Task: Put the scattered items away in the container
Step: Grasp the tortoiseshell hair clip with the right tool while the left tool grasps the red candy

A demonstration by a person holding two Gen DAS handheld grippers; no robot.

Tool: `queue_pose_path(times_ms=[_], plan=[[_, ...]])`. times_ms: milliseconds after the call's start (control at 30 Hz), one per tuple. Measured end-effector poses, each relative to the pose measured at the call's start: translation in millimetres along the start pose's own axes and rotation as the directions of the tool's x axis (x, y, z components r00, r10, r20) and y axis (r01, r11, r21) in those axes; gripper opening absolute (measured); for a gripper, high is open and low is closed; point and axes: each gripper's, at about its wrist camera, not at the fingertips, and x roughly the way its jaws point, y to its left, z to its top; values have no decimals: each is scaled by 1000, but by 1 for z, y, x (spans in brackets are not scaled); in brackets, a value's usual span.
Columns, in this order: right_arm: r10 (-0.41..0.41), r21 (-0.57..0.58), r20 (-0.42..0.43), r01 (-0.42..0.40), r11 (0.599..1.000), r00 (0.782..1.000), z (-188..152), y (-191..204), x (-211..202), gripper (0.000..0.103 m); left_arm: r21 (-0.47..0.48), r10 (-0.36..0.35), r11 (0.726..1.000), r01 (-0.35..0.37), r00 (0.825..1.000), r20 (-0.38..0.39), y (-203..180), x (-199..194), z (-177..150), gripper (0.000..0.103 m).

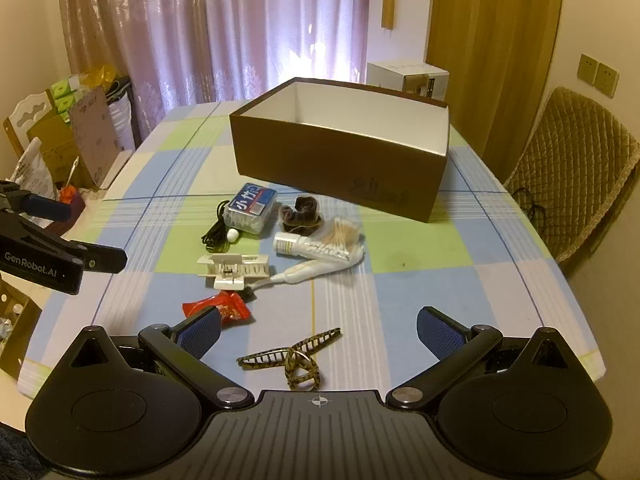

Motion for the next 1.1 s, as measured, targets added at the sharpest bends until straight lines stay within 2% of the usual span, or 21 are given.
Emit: queue_pose_path(times_ms=[1100], plan=[[36, 25, -85, -34, 999, 996, -10, -11, 28, 101, 13, 2, 1000, -2, 999, -45, -5, 26, -2, 102]])
